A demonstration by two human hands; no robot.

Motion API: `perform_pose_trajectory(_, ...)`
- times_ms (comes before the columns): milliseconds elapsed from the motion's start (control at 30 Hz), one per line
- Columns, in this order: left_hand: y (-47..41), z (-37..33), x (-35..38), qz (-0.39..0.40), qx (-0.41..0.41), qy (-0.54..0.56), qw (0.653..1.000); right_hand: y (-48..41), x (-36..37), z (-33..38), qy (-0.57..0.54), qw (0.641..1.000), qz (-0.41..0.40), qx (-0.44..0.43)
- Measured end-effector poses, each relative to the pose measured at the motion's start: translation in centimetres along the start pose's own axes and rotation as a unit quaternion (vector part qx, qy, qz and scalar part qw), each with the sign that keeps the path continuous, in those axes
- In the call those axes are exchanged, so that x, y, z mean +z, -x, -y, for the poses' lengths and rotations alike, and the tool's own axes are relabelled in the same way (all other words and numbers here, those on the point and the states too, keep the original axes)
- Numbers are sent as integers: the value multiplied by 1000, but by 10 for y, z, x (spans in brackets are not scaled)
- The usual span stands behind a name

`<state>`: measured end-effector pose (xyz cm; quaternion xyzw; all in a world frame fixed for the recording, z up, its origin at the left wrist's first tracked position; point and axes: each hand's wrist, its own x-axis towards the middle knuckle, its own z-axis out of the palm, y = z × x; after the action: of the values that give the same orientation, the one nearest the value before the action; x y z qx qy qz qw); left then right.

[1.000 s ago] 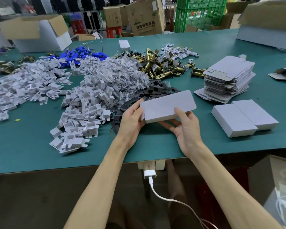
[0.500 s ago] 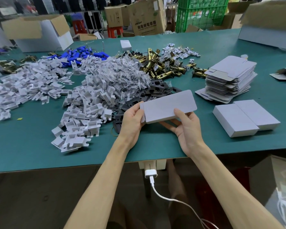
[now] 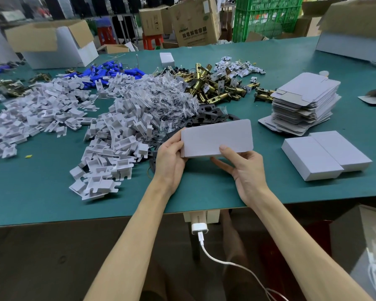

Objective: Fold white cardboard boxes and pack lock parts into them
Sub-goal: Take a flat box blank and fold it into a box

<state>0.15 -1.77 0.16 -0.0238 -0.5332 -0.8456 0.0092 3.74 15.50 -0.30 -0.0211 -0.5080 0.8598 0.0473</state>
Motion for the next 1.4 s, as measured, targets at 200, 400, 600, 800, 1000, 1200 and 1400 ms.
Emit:
perform_pose_trajectory(200, 1, 1, 0, 4, 14, -23, 1000, 1, -1, -1, 18, 999, 25, -18)
perform_pose_trajectory(400, 2, 0, -2, -11, 26, -44, 999, 0, -2, -5, 45, 998, 38, -16)
perform_pose_trajectory(600, 0, 7, 1, -1, 44, -76, 996, 0, -3, -8, 76, 996, 41, -23)
perform_pose_trajectory(800, -3, 9, -1, -3, 42, -56, 998, 0, -3, -9, 85, 995, 43, -26)
perform_pose_trajectory(1000, -4, 10, -3, -42, 50, -61, 996, 2, 0, -6, 95, 994, 47, -37)
perform_pose_trajectory(1200, -2, 7, -2, -148, 42, -58, 986, 2, 3, -5, 137, 985, 74, -73)
perform_pose_trajectory(1400, 2, 7, -1, -121, 34, -90, 988, 2, 6, -4, 159, 974, 125, -101)
